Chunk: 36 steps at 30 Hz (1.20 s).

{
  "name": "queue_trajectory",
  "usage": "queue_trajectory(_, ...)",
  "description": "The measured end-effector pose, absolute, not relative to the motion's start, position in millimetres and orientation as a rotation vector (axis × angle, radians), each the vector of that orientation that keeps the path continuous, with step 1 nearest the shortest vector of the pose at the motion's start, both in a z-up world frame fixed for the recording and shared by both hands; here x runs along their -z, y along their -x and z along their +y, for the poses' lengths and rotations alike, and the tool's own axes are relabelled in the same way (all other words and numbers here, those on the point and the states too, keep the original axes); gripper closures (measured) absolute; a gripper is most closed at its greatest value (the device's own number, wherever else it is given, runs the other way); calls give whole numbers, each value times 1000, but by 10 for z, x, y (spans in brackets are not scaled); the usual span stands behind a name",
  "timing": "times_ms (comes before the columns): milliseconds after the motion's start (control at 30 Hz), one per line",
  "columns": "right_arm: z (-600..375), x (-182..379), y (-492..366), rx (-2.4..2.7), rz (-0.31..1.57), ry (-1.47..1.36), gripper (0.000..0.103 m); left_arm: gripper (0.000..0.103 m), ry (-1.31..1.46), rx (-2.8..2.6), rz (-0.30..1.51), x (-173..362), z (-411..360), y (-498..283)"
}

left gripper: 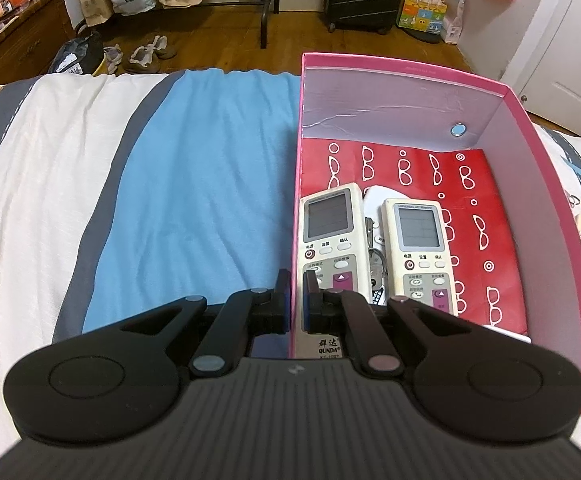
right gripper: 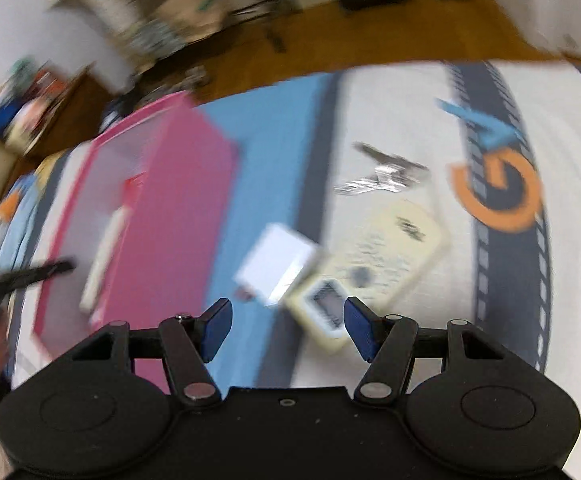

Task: Organize rigid objects
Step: 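Move the open right tool to the beige TCL remote and grasp it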

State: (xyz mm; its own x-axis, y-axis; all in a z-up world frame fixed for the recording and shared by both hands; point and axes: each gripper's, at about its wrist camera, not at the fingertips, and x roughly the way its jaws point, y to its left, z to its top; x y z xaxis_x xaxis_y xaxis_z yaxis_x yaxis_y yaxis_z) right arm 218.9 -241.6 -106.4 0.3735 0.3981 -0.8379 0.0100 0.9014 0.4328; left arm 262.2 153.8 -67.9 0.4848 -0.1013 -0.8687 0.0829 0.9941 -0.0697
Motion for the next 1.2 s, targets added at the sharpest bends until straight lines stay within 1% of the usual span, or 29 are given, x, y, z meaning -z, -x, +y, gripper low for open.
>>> queue_trajectory(100,-2583,1270,-2227,-168,1185,-456,36,98,21,108,1060,694,1551,-2640)
queue_trajectory(200,-2632,1409,-2242,-152,1217,-432,36,98,20,111,1060,703,1550,-2644)
queue_trajectory(433,-2572,1532,-2415,-75,1171,-457,35,98,13,111,1055,719,1525,-2636)
queue_trajectory(500,-2484,1522,-2457,-44,1139,-400,34,98,11,112,1055,719,1518,-2635)
queue_trajectory(600,-2341,1542,-2490,-45,1099,-249,29,98,9,114,1054,720,1506,-2635)
queue_trajectory(700,-2179,1517,-2470,-72,1070,-85,30,98,2,113,1051,715,1492,-2630)
queue_trajectory(833,-2162,1433,-2430,-140,1118,30,32,98,8,115,1053,713,1496,-2627)
queue_trajectory(933,-2258,1408,-2351,-199,1190,44,35,98,6,114,1052,712,1499,-2627)
queue_trajectory(967,-2269,1421,-2307,-215,1199,47,33,98,6,114,1052,712,1500,-2628)
queue_trajectory(1000,-2267,1428,-2260,-215,1194,52,28,98,5,114,1053,713,1498,-2627)
queue_trajectory(1100,-2191,1550,-2285,-184,1201,99,23,98,5,115,1052,713,1500,-2626)
queue_trajectory(1133,-2144,1591,-2315,-176,1184,118,23,98,8,115,1053,712,1502,-2629)
queue_trajectory(1200,-2070,1583,-2332,-186,1139,153,38,98,13,115,1053,712,1502,-2625)
